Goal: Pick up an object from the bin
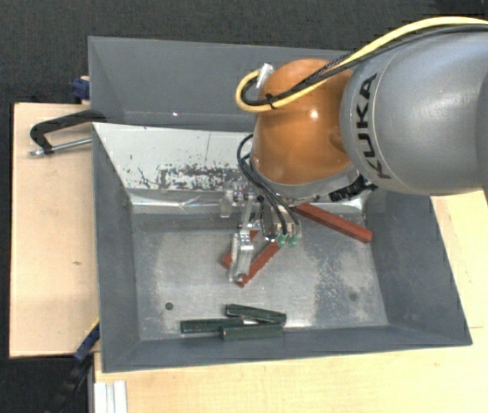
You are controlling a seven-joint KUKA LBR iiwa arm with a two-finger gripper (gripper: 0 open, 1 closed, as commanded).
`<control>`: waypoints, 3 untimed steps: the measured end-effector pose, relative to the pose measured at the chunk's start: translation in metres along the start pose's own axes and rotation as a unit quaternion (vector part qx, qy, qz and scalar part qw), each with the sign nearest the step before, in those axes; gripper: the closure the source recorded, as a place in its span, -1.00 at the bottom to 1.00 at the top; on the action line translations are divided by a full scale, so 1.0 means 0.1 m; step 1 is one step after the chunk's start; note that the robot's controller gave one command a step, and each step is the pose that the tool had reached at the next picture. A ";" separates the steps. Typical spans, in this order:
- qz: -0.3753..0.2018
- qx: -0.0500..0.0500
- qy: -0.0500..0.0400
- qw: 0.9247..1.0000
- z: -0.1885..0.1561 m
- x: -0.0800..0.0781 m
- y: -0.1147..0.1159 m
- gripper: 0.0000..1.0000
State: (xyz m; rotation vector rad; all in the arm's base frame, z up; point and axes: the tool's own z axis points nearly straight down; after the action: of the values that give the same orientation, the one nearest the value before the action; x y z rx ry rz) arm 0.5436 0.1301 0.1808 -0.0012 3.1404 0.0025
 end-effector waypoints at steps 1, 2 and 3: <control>-0.073 -0.001 -0.004 0.997 0.33 -0.10 -0.20 -1.00; -0.117 0.001 -0.001 0.993 0.55 -0.17 -0.76 -1.00; -0.247 0.000 -0.003 0.969 0.55 -0.28 -0.69 -1.00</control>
Offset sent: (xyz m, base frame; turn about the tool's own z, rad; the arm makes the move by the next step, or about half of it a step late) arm 0.0165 -0.0734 -0.0558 -0.2398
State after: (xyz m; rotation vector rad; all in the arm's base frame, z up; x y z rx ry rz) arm 0.5713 0.0608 0.1262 -0.7754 3.0370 0.0012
